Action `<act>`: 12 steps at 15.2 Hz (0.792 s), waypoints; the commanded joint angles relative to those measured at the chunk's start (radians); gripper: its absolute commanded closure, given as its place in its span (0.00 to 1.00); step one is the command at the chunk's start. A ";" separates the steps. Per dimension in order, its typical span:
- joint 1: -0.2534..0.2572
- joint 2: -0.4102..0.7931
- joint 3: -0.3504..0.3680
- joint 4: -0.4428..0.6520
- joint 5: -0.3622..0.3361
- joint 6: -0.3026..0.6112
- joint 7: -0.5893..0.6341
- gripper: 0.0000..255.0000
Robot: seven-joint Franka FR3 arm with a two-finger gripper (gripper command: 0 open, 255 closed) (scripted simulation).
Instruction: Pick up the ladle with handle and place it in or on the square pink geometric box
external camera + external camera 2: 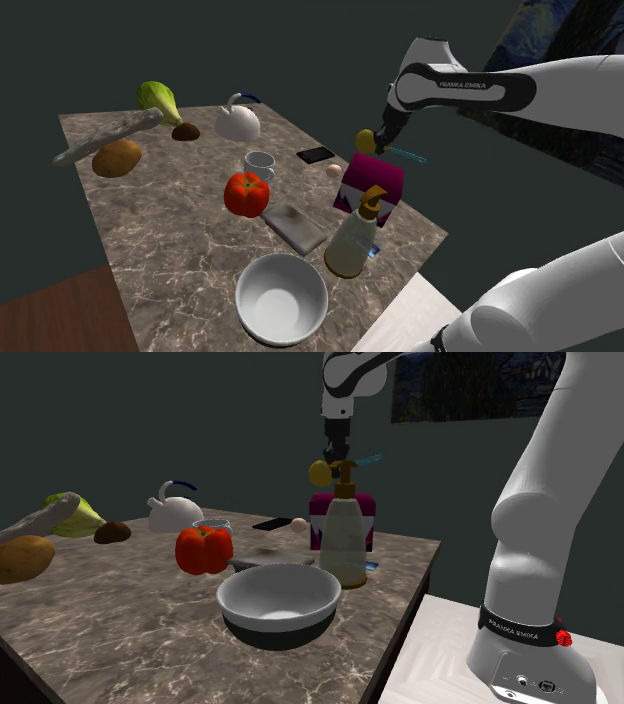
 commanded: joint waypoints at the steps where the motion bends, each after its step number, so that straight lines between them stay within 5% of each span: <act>1: 0.000 0.003 0.000 -0.022 -0.002 0.026 0.004 1.00; 12: -0.002 0.023 -0.003 -0.110 -0.009 0.133 0.018 1.00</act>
